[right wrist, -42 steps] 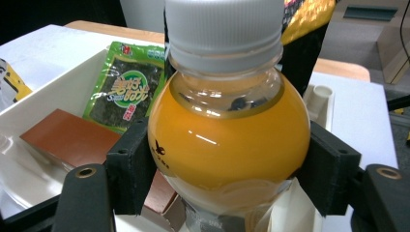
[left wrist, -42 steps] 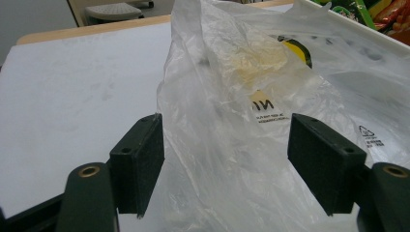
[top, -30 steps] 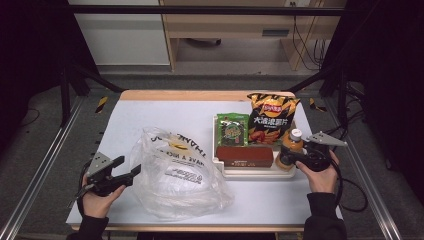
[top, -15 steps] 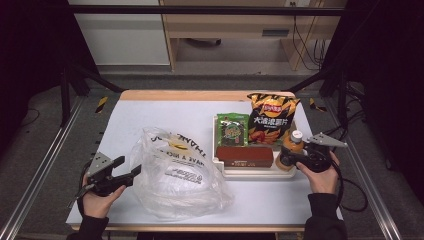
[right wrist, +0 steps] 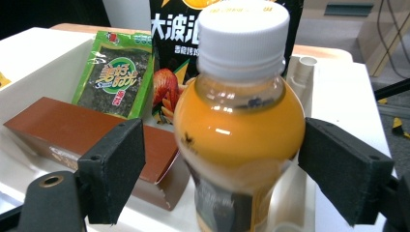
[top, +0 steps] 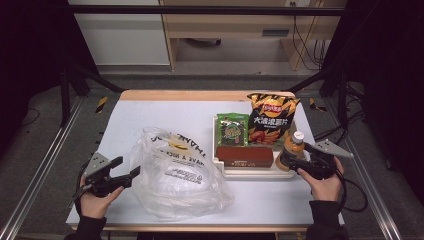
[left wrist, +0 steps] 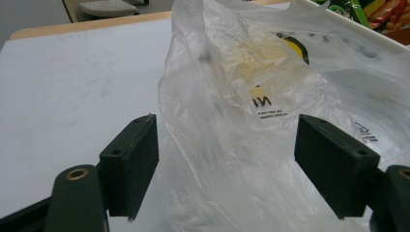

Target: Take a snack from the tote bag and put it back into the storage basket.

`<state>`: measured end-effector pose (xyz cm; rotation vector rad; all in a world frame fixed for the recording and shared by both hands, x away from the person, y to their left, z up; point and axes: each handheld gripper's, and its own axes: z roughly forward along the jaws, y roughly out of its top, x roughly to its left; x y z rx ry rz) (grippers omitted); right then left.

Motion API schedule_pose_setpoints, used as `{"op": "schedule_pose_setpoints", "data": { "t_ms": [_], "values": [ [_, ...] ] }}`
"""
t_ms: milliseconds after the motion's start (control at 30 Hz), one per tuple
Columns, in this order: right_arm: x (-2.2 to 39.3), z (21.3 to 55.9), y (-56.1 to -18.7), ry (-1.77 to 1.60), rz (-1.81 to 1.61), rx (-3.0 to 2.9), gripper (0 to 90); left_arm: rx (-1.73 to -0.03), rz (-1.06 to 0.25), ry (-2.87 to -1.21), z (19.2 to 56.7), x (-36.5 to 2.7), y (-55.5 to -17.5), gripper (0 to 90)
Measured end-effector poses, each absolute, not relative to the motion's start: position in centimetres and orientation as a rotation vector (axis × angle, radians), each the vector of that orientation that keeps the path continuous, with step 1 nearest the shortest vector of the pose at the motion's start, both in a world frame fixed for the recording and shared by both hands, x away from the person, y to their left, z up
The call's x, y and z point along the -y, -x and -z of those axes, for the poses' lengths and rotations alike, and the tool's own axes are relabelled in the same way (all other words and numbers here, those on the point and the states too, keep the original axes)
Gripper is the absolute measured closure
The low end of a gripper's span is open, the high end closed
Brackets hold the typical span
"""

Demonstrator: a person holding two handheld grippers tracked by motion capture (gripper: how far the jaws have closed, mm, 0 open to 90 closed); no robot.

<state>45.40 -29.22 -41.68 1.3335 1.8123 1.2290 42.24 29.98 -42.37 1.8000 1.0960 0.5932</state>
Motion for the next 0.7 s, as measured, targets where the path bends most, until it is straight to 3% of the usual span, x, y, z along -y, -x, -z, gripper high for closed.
{"op": "schedule_pose_setpoints", "data": {
  "t_ms": [467, 700],
  "values": [
    [30.0, 42.5, -41.6, -1.358, -1.214, -1.79, 16.2, -1.139, -0.617, -1.78, 43.0, -31.9, -41.9, 25.0],
    [30.4, 43.5, -40.9, -1.39, -1.204, -1.812, 17.7, -1.159, -0.626, -1.773, 43.7, -32.7, -42.0, 33.4]
  ]
}}
